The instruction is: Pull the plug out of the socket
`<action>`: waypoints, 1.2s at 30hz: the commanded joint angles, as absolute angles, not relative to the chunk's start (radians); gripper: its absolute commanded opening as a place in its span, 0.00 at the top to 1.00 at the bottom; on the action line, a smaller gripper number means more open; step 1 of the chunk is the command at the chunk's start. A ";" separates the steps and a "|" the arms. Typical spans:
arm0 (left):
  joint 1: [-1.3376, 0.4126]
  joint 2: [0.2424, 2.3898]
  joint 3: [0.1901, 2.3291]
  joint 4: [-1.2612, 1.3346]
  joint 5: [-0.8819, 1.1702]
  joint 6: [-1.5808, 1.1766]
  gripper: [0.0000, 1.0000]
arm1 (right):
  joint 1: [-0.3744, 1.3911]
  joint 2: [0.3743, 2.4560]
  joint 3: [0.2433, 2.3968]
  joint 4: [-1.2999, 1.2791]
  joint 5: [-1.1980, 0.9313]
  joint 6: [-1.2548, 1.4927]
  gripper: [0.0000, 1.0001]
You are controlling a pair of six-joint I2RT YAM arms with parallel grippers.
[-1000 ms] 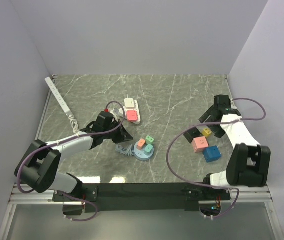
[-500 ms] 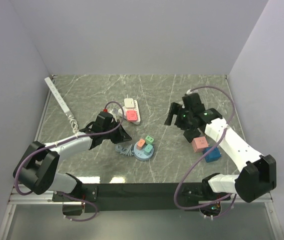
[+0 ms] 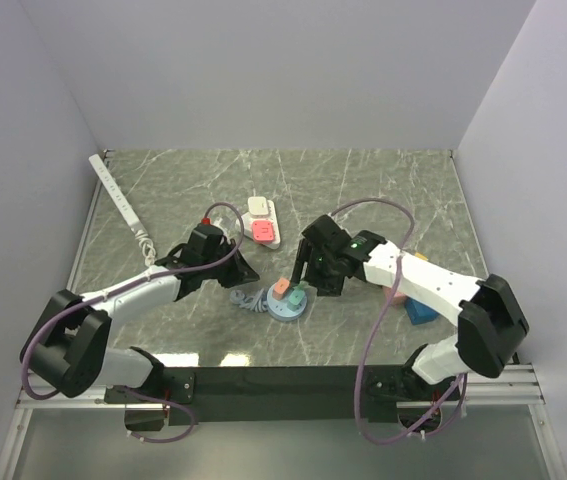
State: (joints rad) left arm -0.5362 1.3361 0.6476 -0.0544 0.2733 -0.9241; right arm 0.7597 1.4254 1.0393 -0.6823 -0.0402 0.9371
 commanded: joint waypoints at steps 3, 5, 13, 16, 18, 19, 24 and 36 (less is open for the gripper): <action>-0.540 1.287 0.649 -0.061 0.250 -0.907 1.00 | 0.799 1.495 1.091 -0.710 0.046 1.075 0.25; -0.540 1.278 0.643 -0.064 0.249 -0.910 1.00 | 0.804 1.528 1.103 -0.701 0.041 1.084 0.30; -0.538 1.247 0.629 -0.084 0.235 -0.897 1.00 | 0.818 1.600 1.112 -0.661 0.025 1.126 0.43; -0.538 1.246 0.626 -0.089 0.235 -0.891 1.00 | 0.831 1.635 1.124 -0.661 0.003 1.120 0.42; -0.537 1.241 0.620 -0.089 0.235 -0.890 1.00 | 0.848 1.647 1.124 -0.660 -0.020 1.117 0.42; -0.538 1.238 0.617 -0.090 0.235 -0.891 1.00 | 0.856 1.651 1.120 -0.655 -0.021 1.120 0.42; -0.537 1.235 0.607 -0.081 0.235 -0.891 1.00 | 0.871 1.663 1.109 -0.632 -0.041 1.115 0.55; -0.534 1.275 0.633 -0.065 0.225 -0.858 0.96 | 0.870 1.644 1.250 -0.660 -0.063 0.614 1.00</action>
State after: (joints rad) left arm -0.5362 1.2633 0.6106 -0.0940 0.2371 -0.8932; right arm 0.8661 1.6756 1.1816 -0.6994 -0.0273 0.8265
